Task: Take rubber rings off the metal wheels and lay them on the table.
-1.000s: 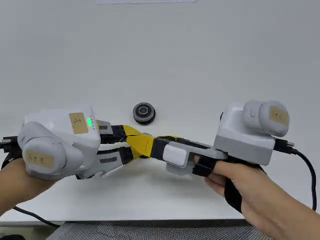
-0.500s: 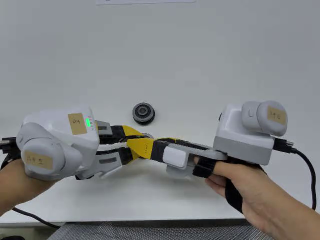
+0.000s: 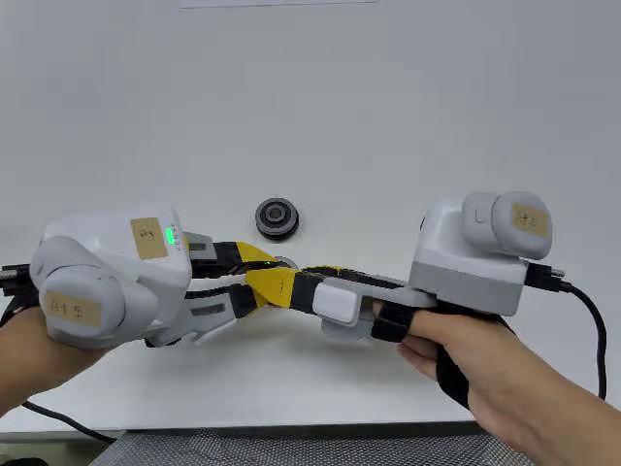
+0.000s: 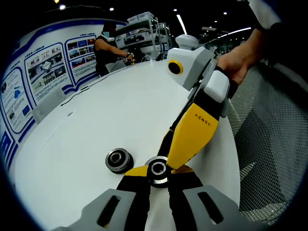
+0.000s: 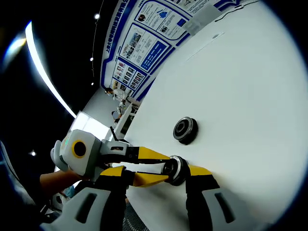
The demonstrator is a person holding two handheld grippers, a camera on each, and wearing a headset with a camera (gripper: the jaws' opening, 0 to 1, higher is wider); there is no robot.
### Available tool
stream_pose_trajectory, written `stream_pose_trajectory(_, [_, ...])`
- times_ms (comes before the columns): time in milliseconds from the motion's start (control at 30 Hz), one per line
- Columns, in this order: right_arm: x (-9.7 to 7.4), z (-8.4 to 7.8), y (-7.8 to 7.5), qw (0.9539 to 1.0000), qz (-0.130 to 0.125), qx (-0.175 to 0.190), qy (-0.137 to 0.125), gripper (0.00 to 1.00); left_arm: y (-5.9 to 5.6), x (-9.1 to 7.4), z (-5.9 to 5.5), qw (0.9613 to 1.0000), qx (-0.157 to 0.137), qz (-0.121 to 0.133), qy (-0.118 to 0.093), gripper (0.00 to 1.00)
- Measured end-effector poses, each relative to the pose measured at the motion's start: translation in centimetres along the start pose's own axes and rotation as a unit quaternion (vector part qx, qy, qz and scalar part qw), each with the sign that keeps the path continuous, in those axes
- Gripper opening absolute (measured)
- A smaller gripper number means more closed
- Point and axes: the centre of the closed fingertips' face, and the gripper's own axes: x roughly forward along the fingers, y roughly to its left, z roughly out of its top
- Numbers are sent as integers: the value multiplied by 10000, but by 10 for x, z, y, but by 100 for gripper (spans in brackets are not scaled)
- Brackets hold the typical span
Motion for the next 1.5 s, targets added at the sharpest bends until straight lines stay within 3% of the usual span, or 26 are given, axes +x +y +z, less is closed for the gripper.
stream_pose_trajectory(100, [-2, -1, 2, 9999, 58, 110, 24, 52, 0, 0, 0, 10000, -3, -3, 4, 13])
stream_pose_trajectory(300, [-5, -8, 0, 9996, 65, 193, 200, 47, 0, 0, 0, 10000, 7, -11, 7, 13])
stream_pose_trajectory(400, [-6, -10, 2, 9999, 65, -24, 109, 47, 0, 0, 0, 10000, -2, -4, -1, 13])
stream_pose_trajectory(567, [-8, -6, 0, 9998, 99, 165, 13, 46, 0, 0, 0, 10000, -8, -2, -6, 13])
stream_pose_trajectory(900, [-9, -4, -10, 9997, -64, 227, -35, 30, 0, 0, 0, 10000, -22, 3, -17, 14])
stream_pose_trajectory(1033, [-10, -3, -25, 9990, -322, 322, -30, 13, 0, 0, 0, 10000, -28, 3, -23, 14])
stream_pose_trajectory(1133, [-9, -4, -29, 9986, -395, 351, 0, 6, 0, 0, -1, 10000, -29, 4, -22, 14])
stream_pose_trajectory(1500, [-9, -4, -29, 9979, -539, 364, 26, 2, 0, 0, -1, 10000, -39, 7, -9, 13])
